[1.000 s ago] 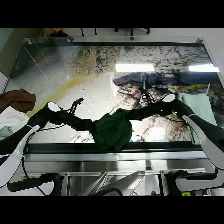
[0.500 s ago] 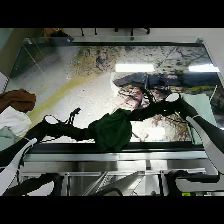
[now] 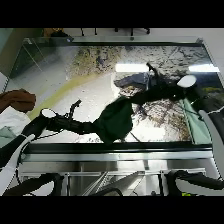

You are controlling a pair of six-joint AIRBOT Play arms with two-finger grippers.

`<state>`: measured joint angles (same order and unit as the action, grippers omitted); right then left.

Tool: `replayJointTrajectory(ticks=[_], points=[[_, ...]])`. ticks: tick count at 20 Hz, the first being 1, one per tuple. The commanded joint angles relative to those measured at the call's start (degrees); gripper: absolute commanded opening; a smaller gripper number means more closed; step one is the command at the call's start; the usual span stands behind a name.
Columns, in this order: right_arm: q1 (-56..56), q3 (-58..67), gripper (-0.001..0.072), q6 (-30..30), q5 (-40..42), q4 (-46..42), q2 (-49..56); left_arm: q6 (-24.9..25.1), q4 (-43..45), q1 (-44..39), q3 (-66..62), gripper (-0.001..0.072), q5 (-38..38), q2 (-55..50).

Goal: Fold the shirts.

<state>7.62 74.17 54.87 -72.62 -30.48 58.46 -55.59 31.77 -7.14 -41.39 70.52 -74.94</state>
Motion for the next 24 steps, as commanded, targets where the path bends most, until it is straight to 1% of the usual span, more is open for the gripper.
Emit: replayJointTrajectory(ticks=[1, 3, 5, 6, 8, 10, 13, 16, 18, 24], points=[[0.0, 19.2, 0.0018, 0.0, 1.5, 0.3, -0.9, 0.0, -0.4, 4.4, -3.3, 0.0532, 8.5, 0.0], [0.0, 30.0, 0.0018, 0.1, 3.1, 0.3, -0.9, -0.4, -0.6, 5.8, -4.1, 0.0532, 8.3, 0.0], [0.0, 37.8, 0.0018, 1.2, 3.8, 0.2, -0.9, 0.0, -3.8, 5.9, -3.5, 0.0532, 6.9, 0.0], [0.0, 40.0, 0.0018, 2.2, 3.7, 0.2, -1.0, 1.2, -6.1, 5.4, -3.0, 0.0532, 5.9, 0.0], [0.1, 41.2, 0.0018, 3.8, 3.6, 0.3, -1.1, 3.3, -9.6, 3.3, -2.3, 0.0533, 3.1, 0.0], [0.1, 41.2, 0.0019, 4.6, 3.3, 0.7, -0.7, 3.7, -9.5, 0.5, -2.3, 0.0532, 0.3, 0.0], [0.1, 41.2, 0.0019, 4.5, 3.2, 4.0, -0.2, 3.7, -9.5, -2.7, -2.3, 0.0532, -2.3, 0.0], [0.1, 41.2, 0.0018, 4.6, 2.7, 3.9, 0.6, 3.7, -9.5, -5.0, -2.3, 0.0533, -5.7, 0.0], [0.1, 41.1, 0.0019, 4.7, 1.6, 3.3, 1.6, 3.8, -9.5, -7.0, -2.3, 0.0533, -11.4, 0.0], [0.1, 40.8, 0.0019, 5.2, -4.0, 2.1, 4.9, 4.6, -9.5, -15.5, -2.3, 0.0534, -36.3, 0.0]])
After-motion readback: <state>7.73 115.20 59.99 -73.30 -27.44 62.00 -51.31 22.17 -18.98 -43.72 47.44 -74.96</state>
